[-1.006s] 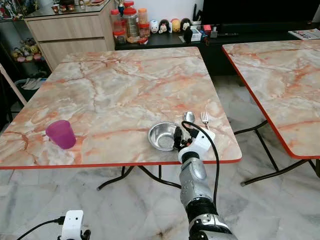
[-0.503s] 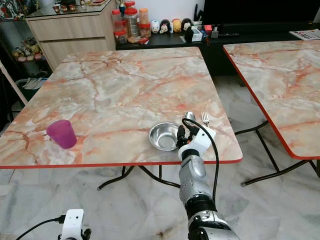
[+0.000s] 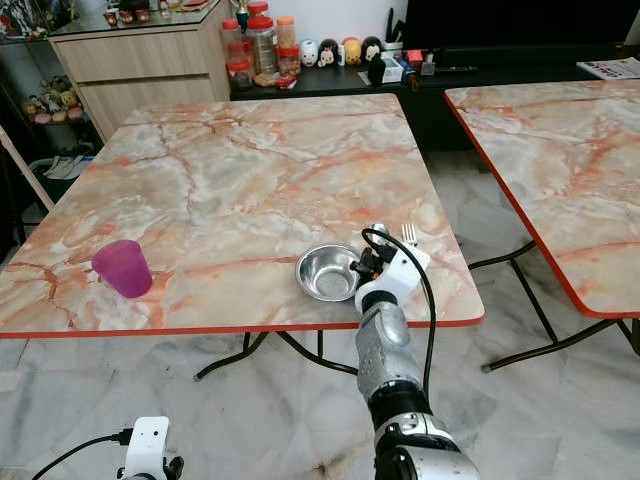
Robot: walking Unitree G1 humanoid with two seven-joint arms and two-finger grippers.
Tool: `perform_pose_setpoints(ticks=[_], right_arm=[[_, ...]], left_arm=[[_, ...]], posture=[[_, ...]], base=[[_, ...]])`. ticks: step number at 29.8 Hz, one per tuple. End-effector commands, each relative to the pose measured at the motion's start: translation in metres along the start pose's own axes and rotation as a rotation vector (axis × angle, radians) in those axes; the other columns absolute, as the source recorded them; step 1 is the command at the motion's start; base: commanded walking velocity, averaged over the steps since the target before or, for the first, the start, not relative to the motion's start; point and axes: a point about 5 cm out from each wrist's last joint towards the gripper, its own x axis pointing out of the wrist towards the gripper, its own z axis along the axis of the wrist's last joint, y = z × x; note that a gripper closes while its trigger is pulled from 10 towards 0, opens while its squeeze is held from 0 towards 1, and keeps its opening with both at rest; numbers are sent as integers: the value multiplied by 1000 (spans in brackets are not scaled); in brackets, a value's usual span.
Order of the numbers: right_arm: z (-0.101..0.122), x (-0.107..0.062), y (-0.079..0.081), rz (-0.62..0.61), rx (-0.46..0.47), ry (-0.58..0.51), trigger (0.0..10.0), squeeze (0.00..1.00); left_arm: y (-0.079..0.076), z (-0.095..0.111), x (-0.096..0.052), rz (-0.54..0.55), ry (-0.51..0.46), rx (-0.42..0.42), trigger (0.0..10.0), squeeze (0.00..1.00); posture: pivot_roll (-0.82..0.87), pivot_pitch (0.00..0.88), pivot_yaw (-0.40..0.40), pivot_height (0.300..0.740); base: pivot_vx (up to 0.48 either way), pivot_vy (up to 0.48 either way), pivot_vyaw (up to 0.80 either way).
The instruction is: Setting the table
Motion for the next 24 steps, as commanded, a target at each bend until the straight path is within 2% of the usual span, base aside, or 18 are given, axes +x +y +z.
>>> perform_pose_setpoints(ticks=[1, 2, 3, 14, 17, 18, 21, 24], right_arm=[[-1, 1, 7, 14, -4, 17, 10000, 0], [-1, 1, 8, 19, -3, 15, 10000, 110], [0, 1, 10, 32, 4, 9, 10000, 1000], [3, 1, 10, 32, 10, -5, 10000, 1000], [1, 1, 8, 8, -21, 28, 10000, 1000], [-5, 2, 2, -49, -91, 84, 10000, 0], [-10, 1, -5, -93, -86, 121, 10000, 0], [-11, 1, -5, -97, -59, 127, 10000, 0]], left_arm=[[5, 3, 1, 3, 2, 5, 10000, 0], [5, 3, 1, 4, 2, 5, 10000, 0], [5, 3, 1, 4, 1, 5, 10000, 0], [7, 3, 1, 10, 1, -1, 10000, 0], [8, 3, 0, 12, 1, -4, 10000, 0], [7, 3, 0, 12, 2, -7, 10000, 0], [7, 3, 0, 15, 1, -15, 10000, 0], [8, 3, 0, 18, 1, -16, 10000, 0]], posture=[[89, 0, 64, 740], [89, 0, 65, 740], [89, 0, 65, 740], [88, 0, 66, 740], [86, 0, 65, 740], [86, 0, 65, 740], [90, 0, 64, 740], [91, 0, 64, 740]], base=[[0, 0, 0], [0, 0, 0], [0, 0, 0], [0, 0, 0], [0, 0, 0], [0, 0, 0], [0, 0, 0], [0, 0, 0]])
